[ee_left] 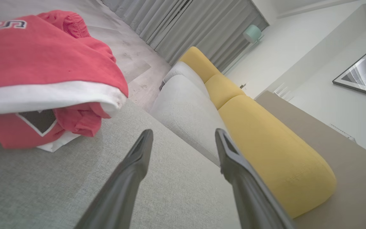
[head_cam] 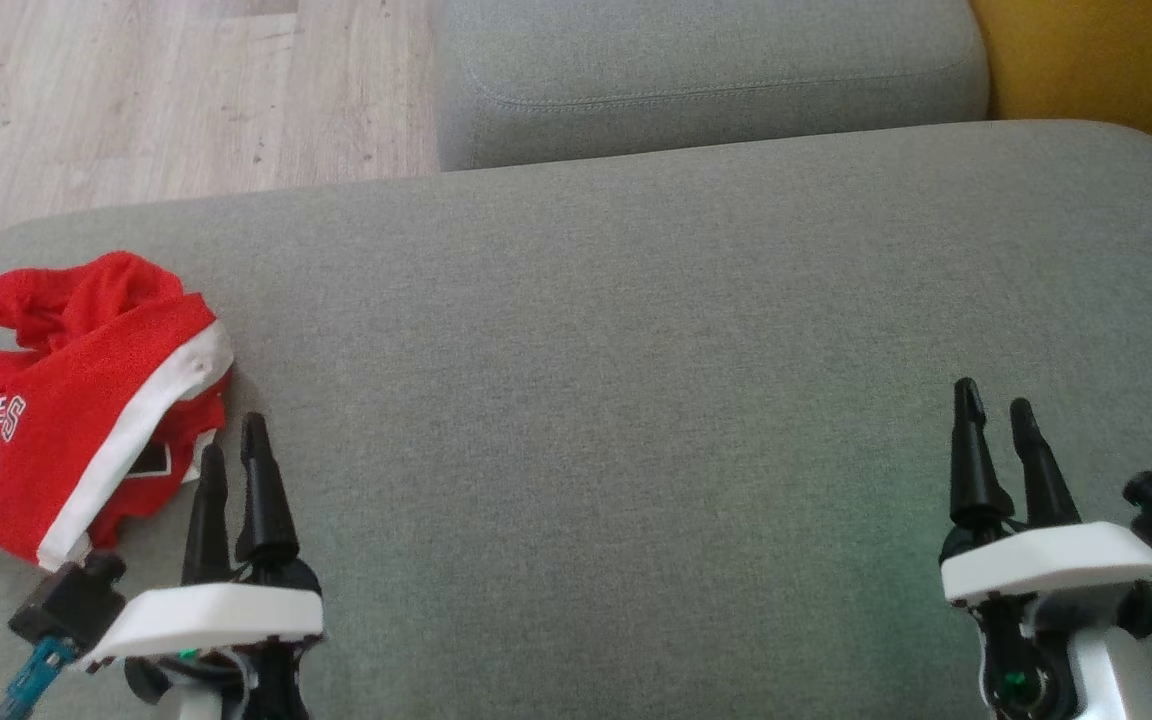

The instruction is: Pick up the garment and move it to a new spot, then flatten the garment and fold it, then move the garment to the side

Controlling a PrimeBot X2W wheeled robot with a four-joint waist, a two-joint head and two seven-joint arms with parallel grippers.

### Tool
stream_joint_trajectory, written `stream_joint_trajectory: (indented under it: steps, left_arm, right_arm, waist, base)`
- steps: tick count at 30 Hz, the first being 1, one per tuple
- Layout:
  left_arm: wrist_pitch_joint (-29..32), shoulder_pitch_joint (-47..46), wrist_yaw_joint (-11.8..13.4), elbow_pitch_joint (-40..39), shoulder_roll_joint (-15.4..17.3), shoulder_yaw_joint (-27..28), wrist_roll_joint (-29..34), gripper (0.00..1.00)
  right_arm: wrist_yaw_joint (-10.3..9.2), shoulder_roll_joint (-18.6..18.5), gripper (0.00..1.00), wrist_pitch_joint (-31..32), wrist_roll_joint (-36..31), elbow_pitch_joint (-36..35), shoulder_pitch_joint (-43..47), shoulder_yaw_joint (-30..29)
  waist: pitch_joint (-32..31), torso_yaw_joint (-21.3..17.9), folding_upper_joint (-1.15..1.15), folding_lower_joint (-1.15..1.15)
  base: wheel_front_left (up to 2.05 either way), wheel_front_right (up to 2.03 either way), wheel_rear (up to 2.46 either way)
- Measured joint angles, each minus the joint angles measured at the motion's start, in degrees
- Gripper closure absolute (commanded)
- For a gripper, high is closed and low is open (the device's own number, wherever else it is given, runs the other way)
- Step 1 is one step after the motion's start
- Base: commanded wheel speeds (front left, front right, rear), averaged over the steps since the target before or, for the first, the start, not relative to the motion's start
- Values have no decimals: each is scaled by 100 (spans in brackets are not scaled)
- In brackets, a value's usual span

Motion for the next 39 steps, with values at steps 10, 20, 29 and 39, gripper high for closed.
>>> stream_joint_trajectory:
  steps: [10,20,29,39]
  left_arm:
    - [-190,-2,247,-118,108,-318,849,0]
    - [-365,-44,501,-170,328,-716,1541,0]
    - [-524,-114,672,-132,465,-976,2089,0]
    - [-719,-153,960,48,692,-1543,2958,0]
  right_arm:
    - [0,-1,0,-222,-870,-86,-102,102]
    - [2,-1,0,-389,-1606,-140,-108,209]
    - [8,-2,0,-563,-2308,-194,-158,244]
    - [34,-3,0,-754,-3026,-268,-159,375]
  waist:
    - [29,-35,0,0]
    - [37,-87,0,0]
    - [34,-94,0,0]
    - [35,-106,0,0]
  base:
    - [0,0,0]
    - [0,0,0]
    - [0,0,0]
    - [0,0,0]
